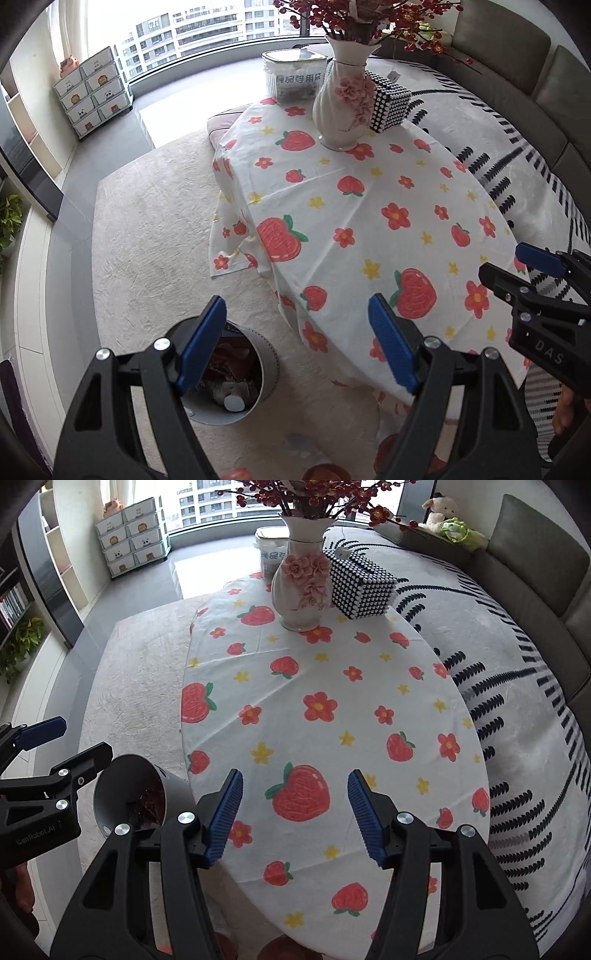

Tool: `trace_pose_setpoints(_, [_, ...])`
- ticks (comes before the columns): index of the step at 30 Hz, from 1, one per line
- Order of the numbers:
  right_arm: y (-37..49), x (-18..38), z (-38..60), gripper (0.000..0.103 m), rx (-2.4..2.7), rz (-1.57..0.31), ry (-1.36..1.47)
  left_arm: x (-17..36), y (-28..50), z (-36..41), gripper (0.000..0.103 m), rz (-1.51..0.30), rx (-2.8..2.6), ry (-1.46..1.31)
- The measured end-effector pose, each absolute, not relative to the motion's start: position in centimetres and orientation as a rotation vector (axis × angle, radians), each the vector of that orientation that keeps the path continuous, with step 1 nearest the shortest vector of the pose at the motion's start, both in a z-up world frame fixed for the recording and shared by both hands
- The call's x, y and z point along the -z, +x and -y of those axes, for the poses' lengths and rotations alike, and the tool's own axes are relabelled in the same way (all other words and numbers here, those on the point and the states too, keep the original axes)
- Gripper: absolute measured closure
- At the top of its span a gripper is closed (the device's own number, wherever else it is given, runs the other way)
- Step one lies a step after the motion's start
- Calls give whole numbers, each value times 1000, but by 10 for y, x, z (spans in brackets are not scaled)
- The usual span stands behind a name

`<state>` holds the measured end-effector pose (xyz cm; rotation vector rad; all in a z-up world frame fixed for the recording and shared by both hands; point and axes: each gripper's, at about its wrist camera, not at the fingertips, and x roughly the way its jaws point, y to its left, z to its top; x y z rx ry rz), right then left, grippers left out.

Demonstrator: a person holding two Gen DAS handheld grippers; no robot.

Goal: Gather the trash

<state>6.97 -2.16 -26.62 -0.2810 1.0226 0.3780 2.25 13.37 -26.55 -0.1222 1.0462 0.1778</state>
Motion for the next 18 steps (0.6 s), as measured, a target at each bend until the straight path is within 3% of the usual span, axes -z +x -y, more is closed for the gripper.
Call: trace_pose_setpoints(18, [81, 254, 116, 43, -281, -1036, -217, 250, 67, -34, 20, -1075, -70, -60])
